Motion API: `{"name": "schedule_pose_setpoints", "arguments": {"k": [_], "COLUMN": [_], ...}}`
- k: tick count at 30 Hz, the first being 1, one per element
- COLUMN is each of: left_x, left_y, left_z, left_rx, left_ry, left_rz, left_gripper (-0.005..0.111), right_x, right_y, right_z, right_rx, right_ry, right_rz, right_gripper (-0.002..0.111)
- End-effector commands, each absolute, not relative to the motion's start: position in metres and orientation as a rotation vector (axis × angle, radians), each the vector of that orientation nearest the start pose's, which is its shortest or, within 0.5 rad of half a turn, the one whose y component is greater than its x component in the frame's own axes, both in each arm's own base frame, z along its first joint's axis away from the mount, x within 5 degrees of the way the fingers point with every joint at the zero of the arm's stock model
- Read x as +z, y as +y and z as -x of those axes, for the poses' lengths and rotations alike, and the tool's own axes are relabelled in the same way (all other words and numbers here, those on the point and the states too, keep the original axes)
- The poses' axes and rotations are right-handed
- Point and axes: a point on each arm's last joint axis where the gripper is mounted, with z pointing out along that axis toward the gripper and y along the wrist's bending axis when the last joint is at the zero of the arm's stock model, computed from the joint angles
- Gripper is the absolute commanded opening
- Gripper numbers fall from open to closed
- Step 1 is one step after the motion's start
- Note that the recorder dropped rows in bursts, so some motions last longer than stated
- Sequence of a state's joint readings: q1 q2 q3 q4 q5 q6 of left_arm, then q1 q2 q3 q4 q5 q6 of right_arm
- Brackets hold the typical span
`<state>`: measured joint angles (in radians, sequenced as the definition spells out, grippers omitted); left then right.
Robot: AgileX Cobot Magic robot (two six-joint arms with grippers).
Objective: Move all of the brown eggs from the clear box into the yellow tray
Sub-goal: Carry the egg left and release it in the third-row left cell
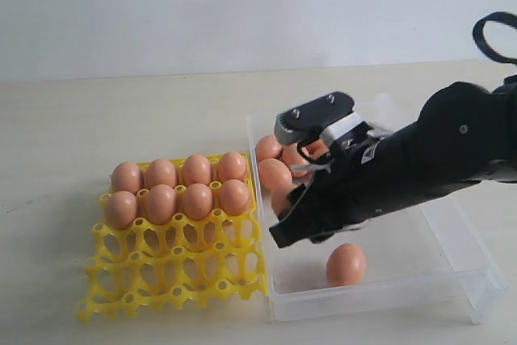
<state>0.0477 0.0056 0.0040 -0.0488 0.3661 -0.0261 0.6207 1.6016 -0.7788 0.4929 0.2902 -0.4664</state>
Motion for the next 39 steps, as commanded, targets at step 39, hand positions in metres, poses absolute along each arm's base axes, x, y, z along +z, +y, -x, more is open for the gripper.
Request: {"name": "schedule_pose_setpoints", "arguments": {"k": [39], "left_x": [0.181], "left_y": [0.001], "left_z": [-0.053], "left_rx": [-0.045], "left_ry": [1.837], "left_rz": [0.100], "left_gripper": [0.000], "right_x": [0.113], "right_y": [0.320], "right_z": [-0.250], "right_rx": [1.092], "right_ry": [1.956], "right_rz": [0.923], "right_gripper": [0.000]}}
